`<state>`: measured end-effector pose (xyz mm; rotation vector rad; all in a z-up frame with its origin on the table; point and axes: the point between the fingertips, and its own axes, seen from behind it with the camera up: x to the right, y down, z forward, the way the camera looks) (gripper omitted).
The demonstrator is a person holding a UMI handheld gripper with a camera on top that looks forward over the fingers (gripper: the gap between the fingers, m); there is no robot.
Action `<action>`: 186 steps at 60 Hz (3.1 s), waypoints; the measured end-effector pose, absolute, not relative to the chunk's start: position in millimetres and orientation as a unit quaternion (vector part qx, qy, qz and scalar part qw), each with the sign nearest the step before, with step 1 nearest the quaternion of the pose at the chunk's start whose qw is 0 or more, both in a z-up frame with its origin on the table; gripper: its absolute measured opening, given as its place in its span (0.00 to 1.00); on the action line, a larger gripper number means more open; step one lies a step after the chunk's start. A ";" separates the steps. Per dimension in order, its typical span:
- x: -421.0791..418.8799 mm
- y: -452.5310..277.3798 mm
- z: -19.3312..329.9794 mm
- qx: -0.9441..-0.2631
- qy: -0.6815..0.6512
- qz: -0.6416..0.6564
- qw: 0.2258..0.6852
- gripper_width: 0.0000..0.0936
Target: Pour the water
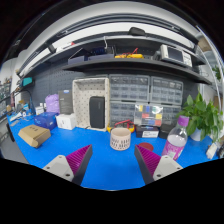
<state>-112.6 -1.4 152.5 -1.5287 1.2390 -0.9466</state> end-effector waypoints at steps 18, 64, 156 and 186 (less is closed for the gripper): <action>-158.0 -104.1 89.1 -0.599 0.542 -0.422 0.412 0.92; -42.0 -179.8 122.6 -0.527 0.529 -0.486 0.455 0.55; 156.9 -95.2 171.7 -0.636 -0.249 -0.693 -0.231 0.39; 144.0 -123.7 197.5 -0.697 0.165 -0.680 0.157 0.42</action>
